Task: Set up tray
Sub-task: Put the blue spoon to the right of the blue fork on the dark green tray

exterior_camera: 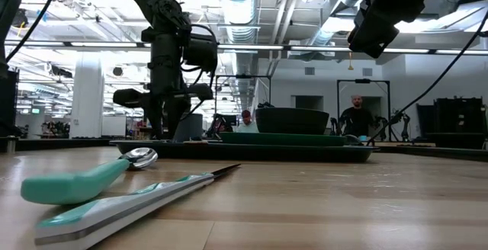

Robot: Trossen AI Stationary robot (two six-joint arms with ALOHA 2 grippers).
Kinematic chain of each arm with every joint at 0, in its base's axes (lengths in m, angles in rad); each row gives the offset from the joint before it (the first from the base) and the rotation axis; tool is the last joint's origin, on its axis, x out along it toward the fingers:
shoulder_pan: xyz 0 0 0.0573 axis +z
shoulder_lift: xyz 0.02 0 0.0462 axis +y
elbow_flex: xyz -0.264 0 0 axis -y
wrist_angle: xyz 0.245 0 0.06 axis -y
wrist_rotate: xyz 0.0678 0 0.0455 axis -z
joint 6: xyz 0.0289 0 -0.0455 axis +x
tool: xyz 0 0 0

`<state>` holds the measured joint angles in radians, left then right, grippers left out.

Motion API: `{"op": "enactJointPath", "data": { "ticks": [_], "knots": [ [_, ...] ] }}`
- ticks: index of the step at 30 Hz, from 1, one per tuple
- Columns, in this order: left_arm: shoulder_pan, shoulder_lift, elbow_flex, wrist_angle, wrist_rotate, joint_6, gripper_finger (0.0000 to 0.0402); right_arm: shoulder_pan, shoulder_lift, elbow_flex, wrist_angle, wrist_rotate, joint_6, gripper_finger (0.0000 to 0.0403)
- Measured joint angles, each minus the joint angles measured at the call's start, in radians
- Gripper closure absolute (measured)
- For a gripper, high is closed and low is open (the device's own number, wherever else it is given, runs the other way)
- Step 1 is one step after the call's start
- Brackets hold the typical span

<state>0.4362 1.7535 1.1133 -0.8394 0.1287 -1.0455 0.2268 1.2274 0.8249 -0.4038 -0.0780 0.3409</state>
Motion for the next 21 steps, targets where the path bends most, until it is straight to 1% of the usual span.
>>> {"op": "enactJointPath", "data": {
  "ticks": [6,10,15,21],
  "knots": [
    [-0.033,-0.001,0.002,-0.003,0.089,0.024,0.0306,0.000,0.000,0.000,0.000,0.000,0.000,0.0339],
    [-0.100,-0.002,0.005,-0.007,0.128,0.042,0.0306,0.000,0.000,0.000,0.000,0.000,0.000,0.0339],
    [-0.192,-0.043,0.005,-0.041,0.074,0.007,0.0306,0.000,0.000,0.000,-0.001,0.000,0.000,0.0339],
    [-0.323,-0.166,0.006,-0.035,0.005,-0.128,0.0306,0.000,0.000,0.000,-0.007,0.000,0.000,0.0339]
  ]
}}
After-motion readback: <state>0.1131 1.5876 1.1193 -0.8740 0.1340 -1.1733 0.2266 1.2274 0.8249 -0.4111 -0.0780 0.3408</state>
